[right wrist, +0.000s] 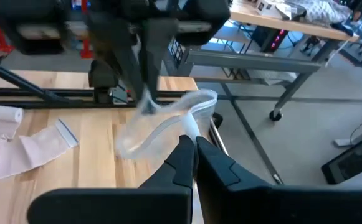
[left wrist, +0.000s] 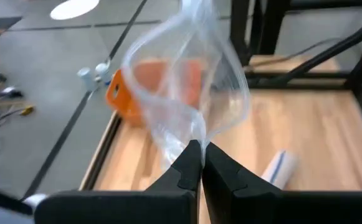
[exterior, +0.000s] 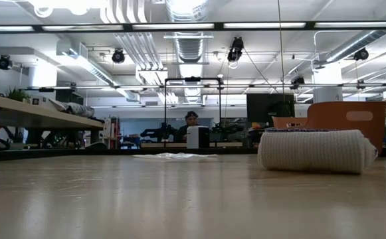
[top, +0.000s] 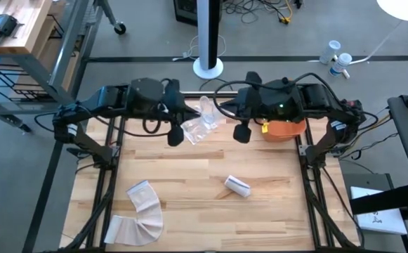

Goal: Roll bandage
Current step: Open the transparent zip bag

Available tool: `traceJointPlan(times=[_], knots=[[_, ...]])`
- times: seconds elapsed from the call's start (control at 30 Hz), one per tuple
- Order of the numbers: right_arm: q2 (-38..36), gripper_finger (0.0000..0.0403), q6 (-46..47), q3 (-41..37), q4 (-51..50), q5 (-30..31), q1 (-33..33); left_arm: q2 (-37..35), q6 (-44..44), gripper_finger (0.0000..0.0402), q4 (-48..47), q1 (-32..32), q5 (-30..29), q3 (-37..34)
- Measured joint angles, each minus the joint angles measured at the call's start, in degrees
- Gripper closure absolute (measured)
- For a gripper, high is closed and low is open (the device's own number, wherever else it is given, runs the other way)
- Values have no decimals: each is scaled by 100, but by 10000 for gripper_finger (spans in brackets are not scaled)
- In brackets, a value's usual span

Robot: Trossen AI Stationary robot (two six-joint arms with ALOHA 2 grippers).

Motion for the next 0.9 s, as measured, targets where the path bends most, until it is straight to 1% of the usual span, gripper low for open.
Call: traceJointPlan(times=[0.1, 0.4, 0.5, 0.53, 0.6, 0.7, 0.77, 0.83, 0.9], knots=[[-98, 403, 0, 2, -100, -13, 0, -74, 65, 401, -246, 0, -247, 13], [-235, 403, 81, 2, -205, -43, 0, -313, 146, 401, -73, 13, -313, 24], [-236, 393, 150, 2, -243, -41, 0, -401, 147, 401, -25, 36, -317, 24], [-253, 385, 178, 2, -271, -41, 0, -434, 146, 401, -21, 51, -316, 24], [-326, 362, 541, 0, -359, -44, 13, -495, 142, 401, -21, 64, -318, 24], [-526, 314, 1231, 36, -482, -98, 13, -613, 115, 401, -18, 94, -318, 24], [-693, 278, 1526, 46, -674, -249, 13, -705, 122, 401, -3, 101, -319, 24], [-785, 242, 1691, 38, -862, -315, 13, -777, 123, 401, 4, 101, -318, 24], [-816, 209, 1635, 29, -1034, -319, 13, -839, 154, 401, 79, 101, -309, 24]])
